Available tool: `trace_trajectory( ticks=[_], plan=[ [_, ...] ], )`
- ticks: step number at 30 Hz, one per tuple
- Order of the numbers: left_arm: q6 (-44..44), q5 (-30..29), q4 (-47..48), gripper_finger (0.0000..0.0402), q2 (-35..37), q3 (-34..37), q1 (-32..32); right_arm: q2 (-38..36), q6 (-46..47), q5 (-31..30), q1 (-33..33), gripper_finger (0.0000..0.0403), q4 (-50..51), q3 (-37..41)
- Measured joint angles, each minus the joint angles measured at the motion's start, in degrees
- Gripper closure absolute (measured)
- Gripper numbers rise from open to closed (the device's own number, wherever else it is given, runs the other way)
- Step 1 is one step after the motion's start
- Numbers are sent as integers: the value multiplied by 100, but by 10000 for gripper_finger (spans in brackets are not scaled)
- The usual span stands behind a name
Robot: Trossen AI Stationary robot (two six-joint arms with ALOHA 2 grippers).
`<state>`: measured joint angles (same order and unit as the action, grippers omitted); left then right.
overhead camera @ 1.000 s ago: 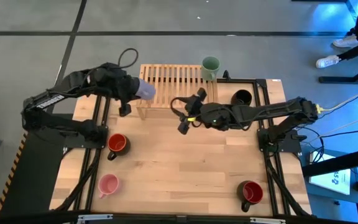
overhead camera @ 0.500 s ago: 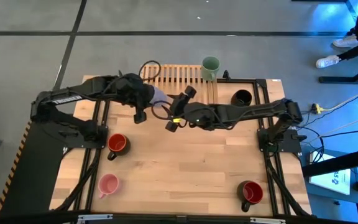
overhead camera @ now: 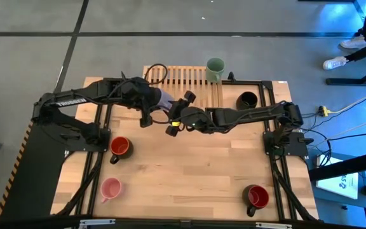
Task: Place coffee mugs
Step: Put the purple mug on the shelf
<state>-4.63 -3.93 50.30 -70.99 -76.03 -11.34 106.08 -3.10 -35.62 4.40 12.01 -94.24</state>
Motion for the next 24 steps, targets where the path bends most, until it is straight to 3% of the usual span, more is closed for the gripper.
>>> trace_trajectory(
  ticks=[13, 17, 24],
  plan=[
    [34, 75, 21, 386, 1, 0, 99, 92, -31, 15, -6, 382, 128, 17],
    [37, 75, 14, 382, 1, 0, 102, 92, -11, 13, -4, 381, 127, 17],
    [-65, 37, -56, 319, 60, -4, 102, 15, 136, 72, 5, 382, 280, 28]
  ],
)
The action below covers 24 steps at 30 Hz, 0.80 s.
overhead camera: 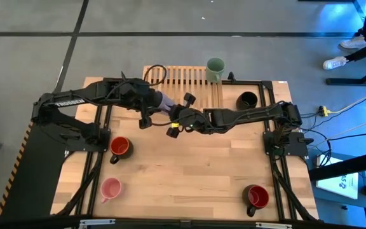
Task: Place coffee mugs
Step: Put the purple mug on the shelf
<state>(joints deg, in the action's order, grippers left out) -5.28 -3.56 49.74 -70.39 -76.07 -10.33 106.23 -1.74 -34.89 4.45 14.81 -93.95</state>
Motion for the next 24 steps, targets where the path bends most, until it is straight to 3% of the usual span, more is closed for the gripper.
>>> trace_trajectory(
  ticks=[6, 15, 20, 24],
  plan=[
    [-19, -490, -68, 296, 448, -9, 2, -566, 154, -392, 9, 382, 318, -6],
    [48, -1389, 194, 293, 1588, 0, -2, -1290, 814, -2014, -4, 382, 398, 973],
    [176, -1529, 143, 293, 1986, -4, 0, -1351, 1295, -2711, -34, 380, -663, 1727],
    [219, -1603, 116, 293, 2149, 0, -4, -1294, 1435, -2836, -159, 379, -1532, 2059]
  ],
)
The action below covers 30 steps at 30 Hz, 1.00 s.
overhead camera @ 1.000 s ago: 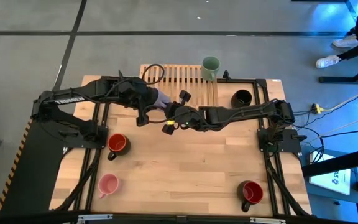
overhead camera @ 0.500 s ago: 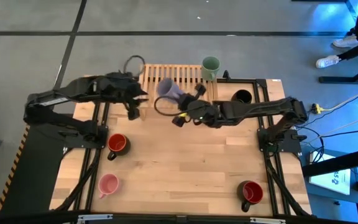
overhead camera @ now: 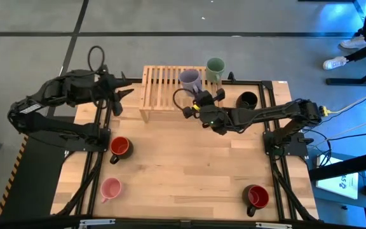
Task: Place coffee mugs
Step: Put the purple mug on the shelf
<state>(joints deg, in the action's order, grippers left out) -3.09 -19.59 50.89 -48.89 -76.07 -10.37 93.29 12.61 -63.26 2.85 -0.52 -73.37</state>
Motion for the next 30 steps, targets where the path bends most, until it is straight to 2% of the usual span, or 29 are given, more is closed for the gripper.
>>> trace_trajectory(
  ticks=[7, 14, 20, 23, 26, 30],
  plan=[
    [40, 7, 5, 293, 18, 2, 0, 130, 78, -7, -437, 382, -831, 230],
    [153, 11, 5, 292, 21, 2, 0, 241, 223, 113, -759, 382, -1200, 267],
    [277, 13, 4, 292, 16, 2, 0, 243, 195, 308, -970, 382, -1343, 168],
    [275, 15, 5, 292, 14, 2, 0, 267, 127, 645, -1157, 382, -1385, 140],
    [289, 15, 5, 292, 16, 2, 0, 453, 323, 778, -1295, 382, -1516, 140],
    [297, 15, 2, 292, 16, 2, 0, 723, 36, 638, -1330, 382, -1989, 142]
  ],
)
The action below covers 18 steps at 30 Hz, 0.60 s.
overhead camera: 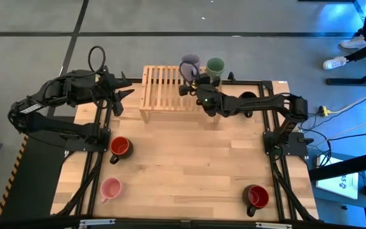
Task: Place coffee mugs
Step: Put the purple mug on the shelf
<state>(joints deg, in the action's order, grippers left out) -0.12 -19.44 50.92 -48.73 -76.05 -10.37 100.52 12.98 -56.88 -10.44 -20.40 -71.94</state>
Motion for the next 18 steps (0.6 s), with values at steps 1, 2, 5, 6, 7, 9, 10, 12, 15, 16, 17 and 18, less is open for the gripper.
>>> trace_trajectory(
  ticks=[1, 2, 5, 6, 7, 9, 10, 12, 15, 16, 17, 18],
  plan=[
    [0, 0, 0, 292, 0, 0, 0, 52, -36, -11, -14, 382, -42, 0],
    [0, 0, 2, 292, 0, 0, 2, 124, -51, -14, -2, 382, -83, -1],
    [0, 0, 0, 292, 0, 0, 0, 316, -56, -122, -43, 382, -194, 4],
    [0, 0, 0, 292, 0, 0, 0, 383, -55, -194, -57, 382, -323, 4],
    [0, 0, 0, 292, 0, 0, 1, 426, -16, -206, -79, 382, -432, 4],
    [0, 0, -2, 292, 0, 0, 0, 510, 1, -223, -137, 382, -624, 2],
    [0, 0, 0, 292, 0, 0, 1, 551, 4, -239, -141, 382, -673, 2],
    [0, 1, 0, 292, 0, 0, 0, 599, 14, -323, -174, 382, -674, 2],
    [0, 2, 0, 292, 0, 0, 2, 624, 32, -410, -196, 382, -652, 2],
    [0, 2, 0, 292, 0, 0, 0, 624, 31, -418, -198, 382, -618, 2],
    [0, 2, -2, 292, 0, 0, 0, 624, 33, -418, -201, 382, -573, 2],
    [2, 2, -2, 292, 0, 0, 2, 624, 33, -420, -201, 382, -542, 2]
  ],
)
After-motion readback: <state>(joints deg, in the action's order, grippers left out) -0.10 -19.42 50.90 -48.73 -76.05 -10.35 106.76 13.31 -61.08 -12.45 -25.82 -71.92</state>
